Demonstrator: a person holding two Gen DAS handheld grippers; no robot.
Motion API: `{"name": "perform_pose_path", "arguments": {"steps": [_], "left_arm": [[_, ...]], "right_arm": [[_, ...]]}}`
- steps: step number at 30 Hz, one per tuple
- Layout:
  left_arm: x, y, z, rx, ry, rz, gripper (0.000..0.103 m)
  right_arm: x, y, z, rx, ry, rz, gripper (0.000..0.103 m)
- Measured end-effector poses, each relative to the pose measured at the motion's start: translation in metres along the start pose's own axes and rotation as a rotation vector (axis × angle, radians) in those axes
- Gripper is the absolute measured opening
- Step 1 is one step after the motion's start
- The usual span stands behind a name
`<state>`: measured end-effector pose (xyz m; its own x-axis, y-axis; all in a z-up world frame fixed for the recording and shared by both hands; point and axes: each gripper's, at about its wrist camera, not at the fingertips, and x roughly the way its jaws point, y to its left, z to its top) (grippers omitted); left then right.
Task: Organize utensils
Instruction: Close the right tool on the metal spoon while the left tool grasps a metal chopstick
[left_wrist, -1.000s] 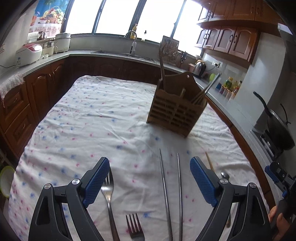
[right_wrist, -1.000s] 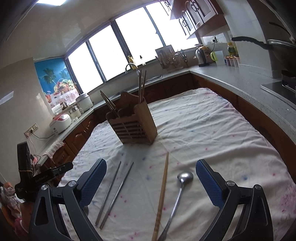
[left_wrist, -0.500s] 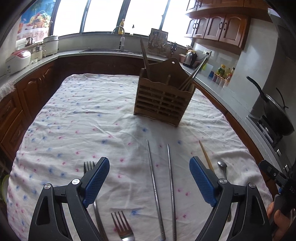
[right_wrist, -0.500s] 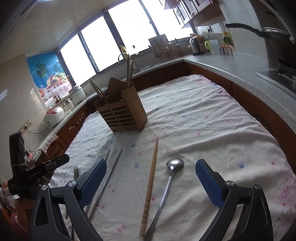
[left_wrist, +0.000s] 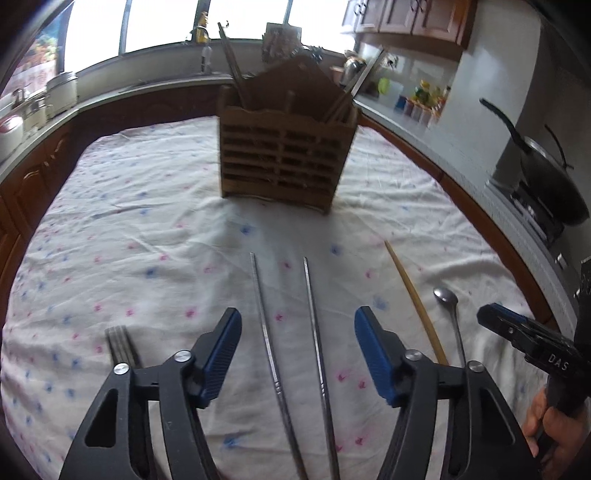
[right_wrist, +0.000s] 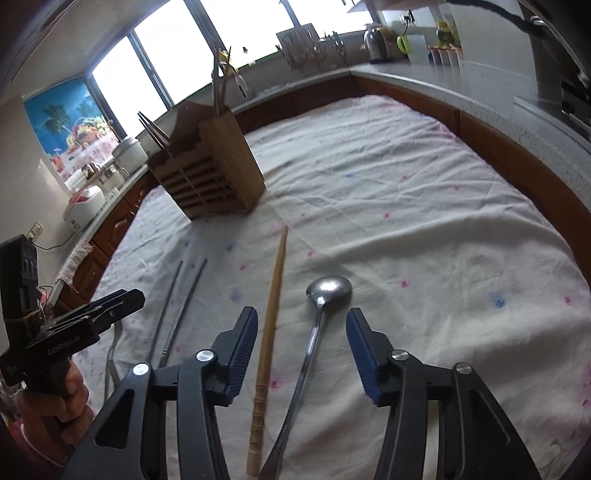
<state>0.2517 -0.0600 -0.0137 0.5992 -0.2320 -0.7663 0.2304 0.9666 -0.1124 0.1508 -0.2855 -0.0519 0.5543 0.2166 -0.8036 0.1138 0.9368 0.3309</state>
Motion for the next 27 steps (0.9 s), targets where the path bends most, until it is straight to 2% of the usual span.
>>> {"name": "perform_pose_path", "arguments": {"steps": [2, 6, 8, 13, 16, 18, 19, 21, 23, 27], "left_arm": [[0.014, -0.005, 0.006, 0.029, 0.038, 0.011, 0.059], [0.043, -0.015, 0.016, 0.079, 0.101, 0.009, 0.054], [0.056, -0.019, 0.021, 0.099, 0.128, 0.009, 0.051], [0.088, -0.021, 0.026, 0.118, 0.194, 0.011, 0.038], [0.095, -0.024, 0.031, 0.137, 0.188, 0.018, 0.038], [0.099, -0.027, 0.033, 0.154, 0.188, 0.028, 0.034], [0.101, -0.029, 0.034, 0.172, 0.183, 0.046, 0.027], [0.103, -0.031, 0.033, 0.186, 0.202, 0.06, 0.021], [0.104, -0.031, 0.033, 0.189, 0.196, 0.061, 0.007], [0.103, -0.028, 0.031, 0.171, 0.19, 0.05, 0.004]], "right_arm": [[0.008, -0.001, 0.001, 0.002, 0.025, -0.009, 0.048], [0.024, -0.002, 0.003, 0.002, 0.079, -0.027, 0.032], [0.029, -0.002, 0.002, -0.002, 0.094, -0.039, 0.027], [0.034, -0.001, 0.005, -0.005, 0.099, -0.049, 0.021], [0.038, -0.002, 0.007, -0.01, 0.104, -0.053, 0.016], [0.039, -0.001, 0.007, -0.019, 0.106, -0.058, 0.011], [0.04, -0.001, 0.007, -0.02, 0.104, -0.058, 0.01], [0.04, -0.001, 0.007, -0.022, 0.1, -0.059, 0.007], [0.04, -0.001, 0.008, -0.023, 0.098, -0.059, 0.007], [0.039, -0.001, 0.008, -0.019, 0.097, -0.046, 0.005]]}}
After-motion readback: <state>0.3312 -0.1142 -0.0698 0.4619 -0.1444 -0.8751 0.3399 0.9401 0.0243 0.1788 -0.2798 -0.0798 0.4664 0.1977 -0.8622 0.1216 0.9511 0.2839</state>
